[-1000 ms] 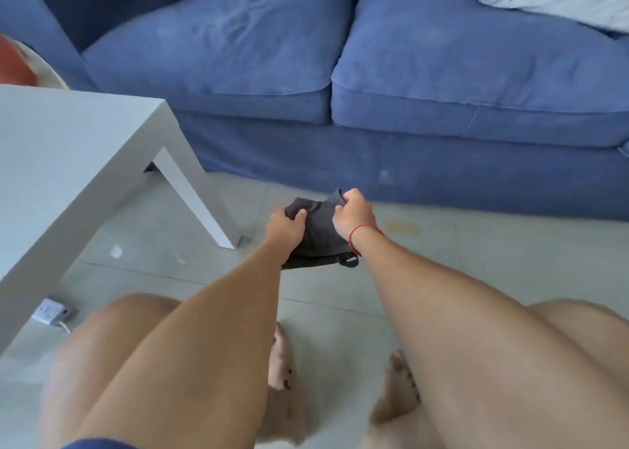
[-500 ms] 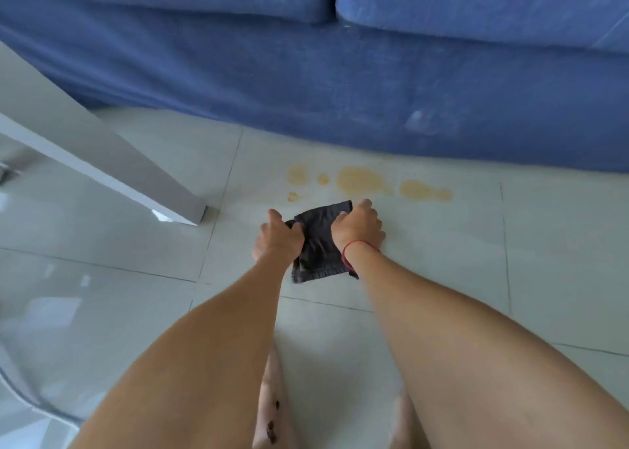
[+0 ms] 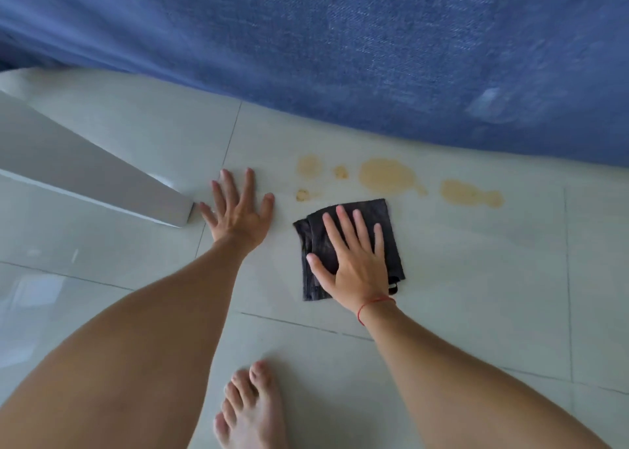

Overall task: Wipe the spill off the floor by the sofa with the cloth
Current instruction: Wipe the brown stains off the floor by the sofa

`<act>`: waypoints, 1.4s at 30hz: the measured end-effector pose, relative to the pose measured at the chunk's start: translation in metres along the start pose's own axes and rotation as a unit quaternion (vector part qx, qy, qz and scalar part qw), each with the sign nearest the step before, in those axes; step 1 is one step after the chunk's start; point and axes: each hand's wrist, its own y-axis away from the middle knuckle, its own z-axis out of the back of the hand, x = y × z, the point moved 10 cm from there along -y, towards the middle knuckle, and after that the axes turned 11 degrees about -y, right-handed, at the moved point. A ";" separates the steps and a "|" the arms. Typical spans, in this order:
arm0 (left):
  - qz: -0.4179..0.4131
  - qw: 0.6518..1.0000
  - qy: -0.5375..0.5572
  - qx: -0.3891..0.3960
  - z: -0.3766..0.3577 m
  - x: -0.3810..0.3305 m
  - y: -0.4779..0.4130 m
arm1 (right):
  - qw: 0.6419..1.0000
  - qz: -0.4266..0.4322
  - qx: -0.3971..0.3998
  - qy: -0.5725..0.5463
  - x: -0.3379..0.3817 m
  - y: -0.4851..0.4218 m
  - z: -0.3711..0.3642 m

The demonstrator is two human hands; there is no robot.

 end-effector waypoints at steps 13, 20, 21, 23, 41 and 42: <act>-0.009 0.999 0.010 0.038 -0.011 0.000 -0.005 | 0.998 -0.050 -0.037 0.008 0.029 -0.074 -0.004; -0.010 0.994 0.036 0.100 -0.008 0.000 -0.002 | 0.999 0.035 0.014 -0.012 0.041 -0.035 -0.009; -0.012 0.993 0.039 0.107 -0.008 -0.001 -0.001 | 0.999 0.034 0.013 -0.017 0.033 -0.028 -0.006; -0.015 0.992 0.044 0.116 -0.007 0.000 0.000 | 1.000 0.016 0.010 -0.019 0.012 -0.020 0.001; -0.013 0.992 0.049 0.115 -0.006 -0.001 -0.003 | 1.000 -0.007 0.002 0.025 0.042 -0.117 -0.007; -0.012 0.992 0.052 0.118 -0.005 -0.001 -0.002 | 1.000 0.007 0.009 0.027 0.046 -0.112 -0.009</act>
